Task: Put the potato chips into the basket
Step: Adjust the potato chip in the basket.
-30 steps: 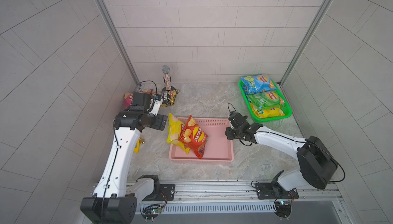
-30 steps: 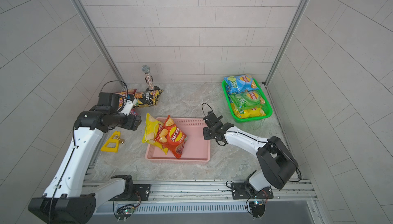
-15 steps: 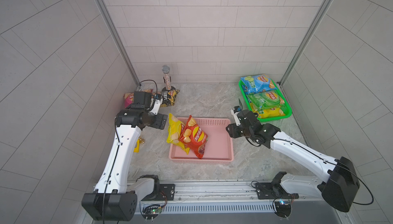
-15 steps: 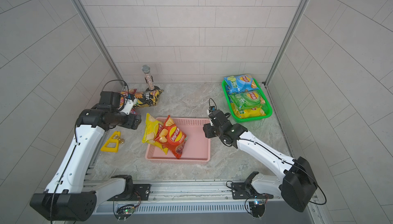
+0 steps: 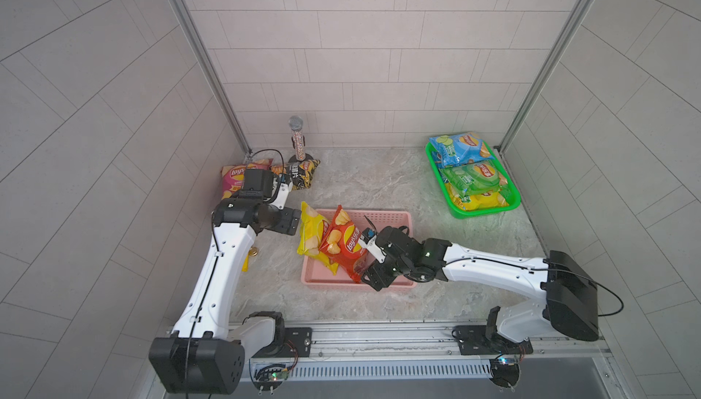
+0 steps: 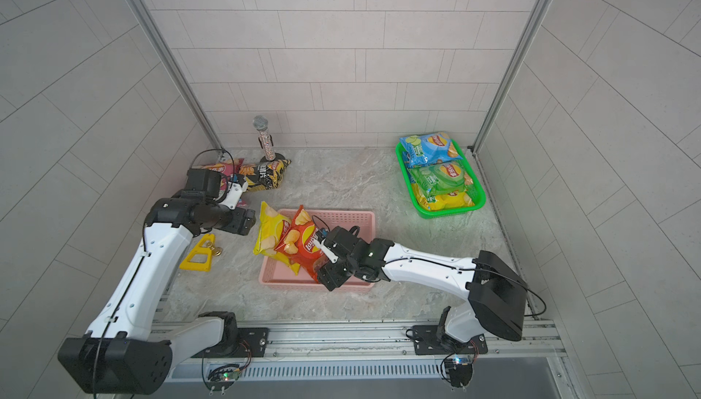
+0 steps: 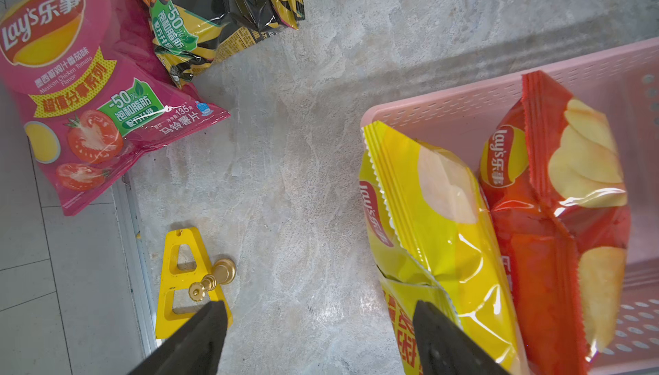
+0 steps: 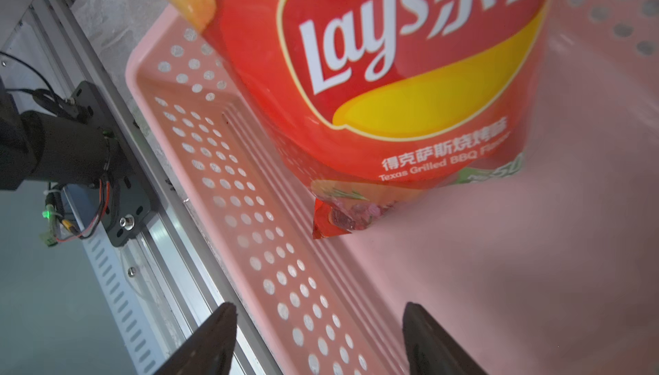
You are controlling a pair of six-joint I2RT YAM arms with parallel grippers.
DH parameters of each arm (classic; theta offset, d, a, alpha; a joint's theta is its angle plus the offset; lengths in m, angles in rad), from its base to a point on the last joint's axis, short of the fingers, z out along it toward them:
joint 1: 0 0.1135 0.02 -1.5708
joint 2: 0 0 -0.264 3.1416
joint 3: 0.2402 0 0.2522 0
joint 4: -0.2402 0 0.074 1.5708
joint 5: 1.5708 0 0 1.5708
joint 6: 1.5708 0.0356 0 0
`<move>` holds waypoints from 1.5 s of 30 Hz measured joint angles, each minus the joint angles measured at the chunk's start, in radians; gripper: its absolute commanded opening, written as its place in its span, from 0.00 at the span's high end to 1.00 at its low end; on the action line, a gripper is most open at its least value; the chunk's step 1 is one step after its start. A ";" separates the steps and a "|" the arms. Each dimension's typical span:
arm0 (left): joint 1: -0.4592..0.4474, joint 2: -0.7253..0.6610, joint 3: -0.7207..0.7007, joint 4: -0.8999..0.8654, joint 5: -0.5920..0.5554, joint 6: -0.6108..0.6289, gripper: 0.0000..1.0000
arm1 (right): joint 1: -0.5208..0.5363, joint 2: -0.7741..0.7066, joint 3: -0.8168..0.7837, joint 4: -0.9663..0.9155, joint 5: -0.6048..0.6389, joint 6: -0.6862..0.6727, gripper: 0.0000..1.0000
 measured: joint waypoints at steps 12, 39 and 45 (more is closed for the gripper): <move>0.000 0.000 -0.004 0.019 -0.018 0.001 0.11 | -0.005 0.197 0.074 0.121 -0.009 -0.027 0.15; 0.000 0.000 -0.014 0.021 -0.022 0.010 0.11 | -0.109 0.313 0.170 0.167 0.015 -0.134 0.24; 0.000 0.000 -0.014 0.021 -0.022 0.009 0.11 | -0.112 0.327 0.172 0.206 0.051 -0.078 0.24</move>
